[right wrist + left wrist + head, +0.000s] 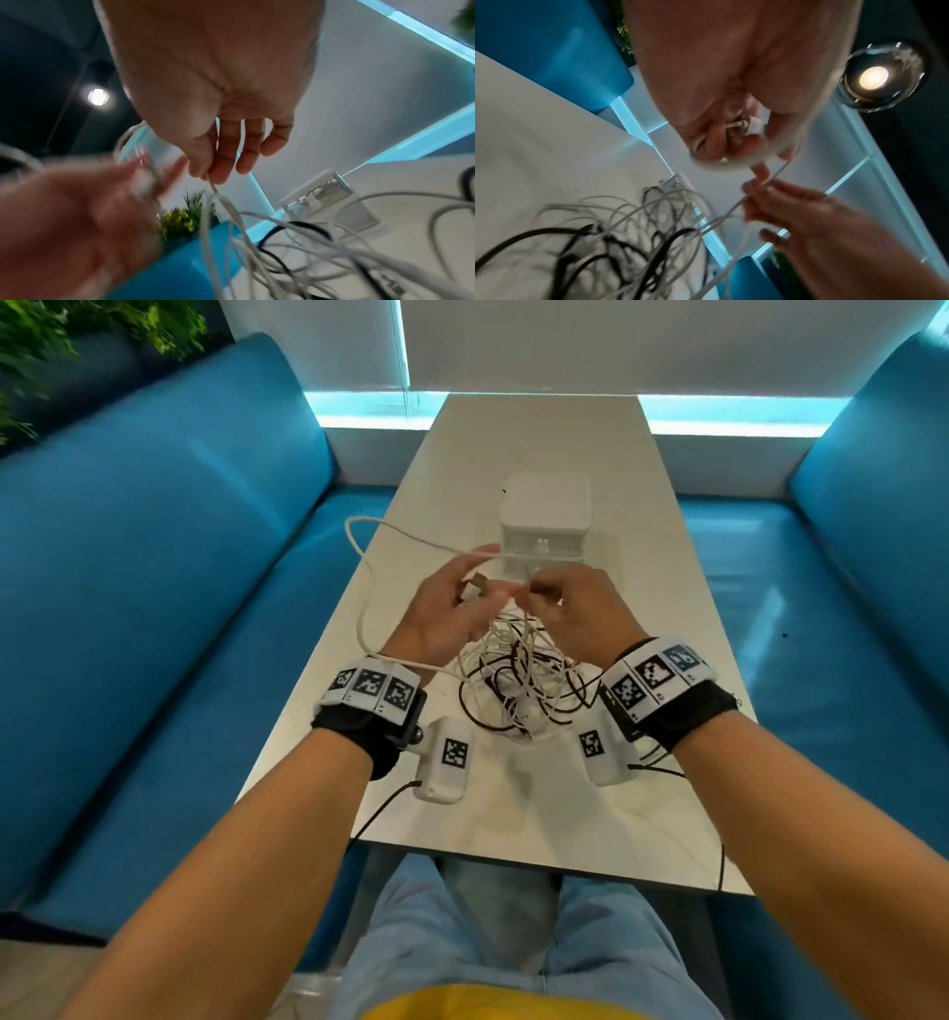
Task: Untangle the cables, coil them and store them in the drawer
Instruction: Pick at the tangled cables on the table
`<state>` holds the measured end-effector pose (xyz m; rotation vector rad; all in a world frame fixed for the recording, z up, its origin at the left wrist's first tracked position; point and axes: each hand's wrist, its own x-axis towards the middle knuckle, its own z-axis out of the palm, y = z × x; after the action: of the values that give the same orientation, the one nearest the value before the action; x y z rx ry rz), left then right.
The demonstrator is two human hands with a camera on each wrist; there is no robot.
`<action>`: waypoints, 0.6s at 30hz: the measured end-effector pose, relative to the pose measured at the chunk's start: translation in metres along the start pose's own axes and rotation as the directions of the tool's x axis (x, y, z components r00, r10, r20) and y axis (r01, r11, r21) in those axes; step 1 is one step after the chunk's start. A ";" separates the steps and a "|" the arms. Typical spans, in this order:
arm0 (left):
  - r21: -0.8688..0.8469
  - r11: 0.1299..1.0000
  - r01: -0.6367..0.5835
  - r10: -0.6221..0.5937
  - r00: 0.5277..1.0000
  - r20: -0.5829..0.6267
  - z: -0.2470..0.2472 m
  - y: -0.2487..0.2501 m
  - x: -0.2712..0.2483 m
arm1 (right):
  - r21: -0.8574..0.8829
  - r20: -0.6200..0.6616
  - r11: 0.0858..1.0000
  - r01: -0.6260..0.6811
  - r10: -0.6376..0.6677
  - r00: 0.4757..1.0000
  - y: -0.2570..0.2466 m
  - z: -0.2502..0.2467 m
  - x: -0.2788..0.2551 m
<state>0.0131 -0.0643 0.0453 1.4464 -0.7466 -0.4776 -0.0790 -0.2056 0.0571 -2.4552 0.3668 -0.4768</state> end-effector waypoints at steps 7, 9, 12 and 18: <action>0.120 0.991 0.053 -0.050 0.998 -0.027 0.038 -0.030 0.000 | 0.325 -0.176 0.945 0.026 0.034 0.984 -0.013 -0.017 -0.003; 0.125 0.992 0.034 -0.027 0.998 -0.058 0.039 -0.032 0.003 | 0.384 -0.154 0.923 0.013 0.050 0.987 -0.001 -0.012 -0.008; 0.043 0.997 0.065 -0.060 0.992 -0.111 0.040 -0.031 0.004 | 0.361 -0.065 0.930 -0.067 0.096 0.993 0.019 0.009 -0.019; -0.251 0.956 0.152 -0.211 0.950 -0.232 0.033 -0.026 0.000 | 0.328 -0.206 0.938 -0.111 0.186 0.961 0.043 0.018 -0.020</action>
<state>-0.0070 -0.0901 0.0179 1.3314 -0.3386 -0.4903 -0.0957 -0.2226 0.0122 -2.0500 0.5279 -0.7044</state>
